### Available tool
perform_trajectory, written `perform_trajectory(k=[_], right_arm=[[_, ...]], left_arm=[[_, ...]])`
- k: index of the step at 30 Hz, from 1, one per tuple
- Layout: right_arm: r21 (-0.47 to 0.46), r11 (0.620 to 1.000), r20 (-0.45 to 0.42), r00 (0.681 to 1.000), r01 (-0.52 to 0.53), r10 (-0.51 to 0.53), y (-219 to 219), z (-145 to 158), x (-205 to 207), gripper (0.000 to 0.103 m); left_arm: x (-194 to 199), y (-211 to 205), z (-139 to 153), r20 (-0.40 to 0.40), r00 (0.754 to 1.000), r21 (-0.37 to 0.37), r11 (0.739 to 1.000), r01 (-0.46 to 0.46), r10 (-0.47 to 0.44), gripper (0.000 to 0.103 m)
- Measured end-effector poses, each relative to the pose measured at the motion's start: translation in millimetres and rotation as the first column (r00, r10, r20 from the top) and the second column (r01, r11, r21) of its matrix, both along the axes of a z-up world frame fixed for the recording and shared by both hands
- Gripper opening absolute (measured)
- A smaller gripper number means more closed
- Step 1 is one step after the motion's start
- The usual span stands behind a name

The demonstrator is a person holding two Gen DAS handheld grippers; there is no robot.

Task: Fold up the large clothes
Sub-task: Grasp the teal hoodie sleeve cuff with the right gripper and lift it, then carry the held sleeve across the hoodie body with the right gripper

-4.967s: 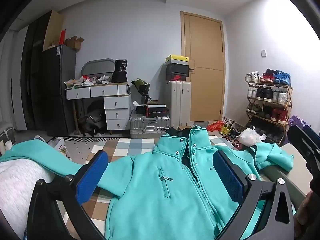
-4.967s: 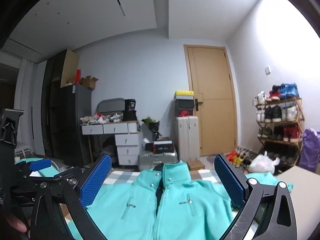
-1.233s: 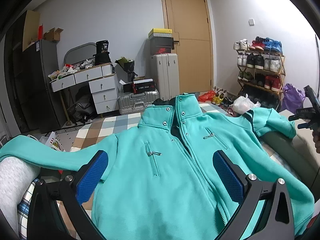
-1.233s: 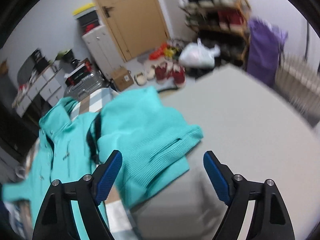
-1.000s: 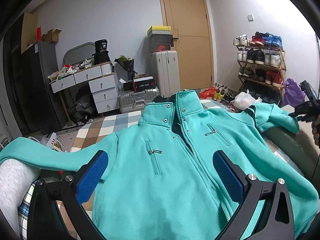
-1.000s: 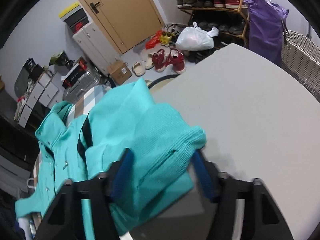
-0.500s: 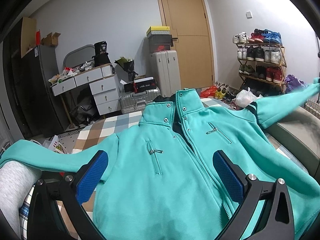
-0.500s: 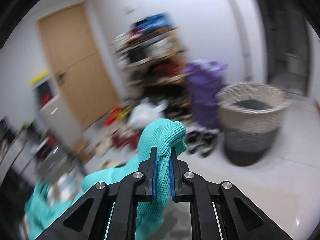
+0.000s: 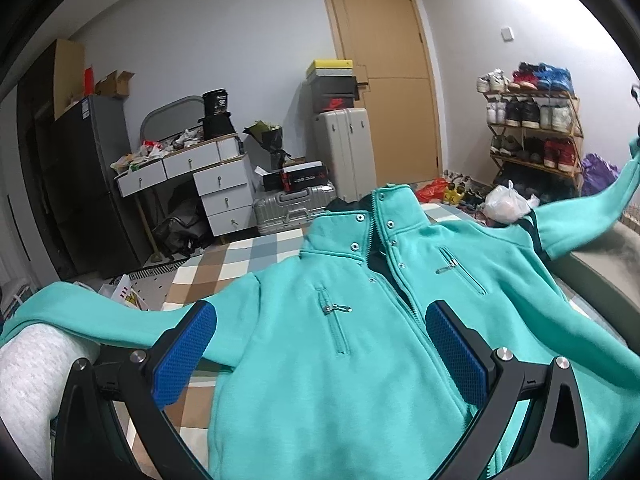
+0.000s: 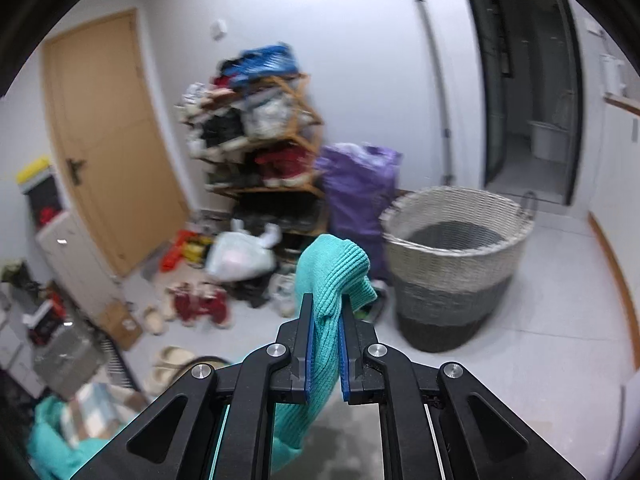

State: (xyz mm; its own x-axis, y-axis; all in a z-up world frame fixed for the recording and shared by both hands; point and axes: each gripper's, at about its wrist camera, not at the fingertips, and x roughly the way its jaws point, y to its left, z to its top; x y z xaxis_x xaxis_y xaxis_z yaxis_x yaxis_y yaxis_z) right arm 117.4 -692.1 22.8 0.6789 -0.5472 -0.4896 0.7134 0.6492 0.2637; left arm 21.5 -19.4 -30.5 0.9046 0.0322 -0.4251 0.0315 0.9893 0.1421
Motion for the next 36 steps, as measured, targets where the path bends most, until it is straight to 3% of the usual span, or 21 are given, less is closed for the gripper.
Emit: perform_trajectory(k=[4,8,11,13,16,17,18,19,20,21,22,27,30,34,36], right_arm=[[-0.077,0.988,0.049,0.989,-0.135,0.139,59.5,53.6,18.6,0.009],[-0.097,0.944,0.095,0.942,-0.314,0.323,143.4,113.8,38.6,0.009],[-0.125,0.881,0.111,0.876,-0.456,0.469,220.2,149.5,49.7,0.009],[-0.139,0.818,0.115,0.812,-0.558,0.573,283.5,166.1,57.3,0.009],[-0.145,0.727,0.099,0.721,-0.672,0.686,359.7,169.1,68.4,0.009],[-0.141,0.679,0.093,0.674,-0.72,0.733,394.4,165.4,76.8,0.009],[-0.142,0.633,0.08,0.629,-0.761,0.773,429.6,157.2,86.2,0.009],[-0.139,0.608,0.069,0.605,-0.781,0.793,449.2,148.5,90.9,0.009],[-0.113,0.555,0.058,0.552,-0.824,0.832,487.5,129.8,104.4,0.009],[-0.094,0.532,0.057,0.528,-0.842,0.847,501.4,116.2,109.2,0.009],[-0.047,0.485,0.04,0.483,-0.873,0.875,531.0,88.3,124.4,0.009],[0.144,0.328,-0.08,0.32,-0.933,0.944,646.0,-45.2,175.3,0.009],[0.209,0.263,-0.162,0.232,-0.942,0.959,697.9,-121.8,183.4,0.009],[0.208,0.211,-0.271,0.151,-0.955,0.951,741.9,-184.5,170.3,0.009],[0.212,0.184,-0.28,0.121,-0.96,0.952,752.6,-201.2,164.3,0.01]], left_arm=[[-0.1,13.5,3.9,0.008,1.0,-0.033,0.999,-0.026,0.026,0.102],[-6.4,25.1,8.4,0.034,0.998,-0.048,0.998,-0.045,0.047,0.102],[-16.1,37.2,12.4,0.068,0.995,-0.051,0.997,-0.066,0.07,0.102],[-21.8,49.0,15.6,0.088,0.992,-0.068,0.994,-0.086,0.092,0.102],[-29.7,71.4,20.8,0.112,0.984,-0.107,0.986,-0.125,0.137,0.102],[-32.4,79.6,22.6,0.121,0.98,-0.121,0.982,-0.144,0.158,0.102],[-35.7,89.6,24.9,0.131,0.975,-0.142,0.977,-0.161,0.179,0.102],[-38.5,97.8,27.0,0.139,0.971,-0.159,0.972,-0.174,0.197,0.102],[-41.7,104.8,28.6,0.148,0.965,-0.174,0.966,-0.19,0.216,0.102],[-45.9,115.2,31.1,0.162,0.956,-0.194,0.958,-0.211,0.243,0.102],[-47.2,119.7,32.6,0.168,0.951,-0.205,0.953,-0.223,0.259,0.102],[-54.8,143.5,37.4,0.193,0.922,-0.256,0.925,-0.282,0.335,0.102],[-55.5,143.2,37.6,0.202,0.918,-0.253,0.924,-0.288,0.341,0.102],[-51.0,140.5,34.8,0.204,0.92,-0.23,0.93,-0.287,0.334,0.102],[-45.2,140.4,33.0,0.191,0.924,-0.237,0.929,-0.284,0.331,0.102]])
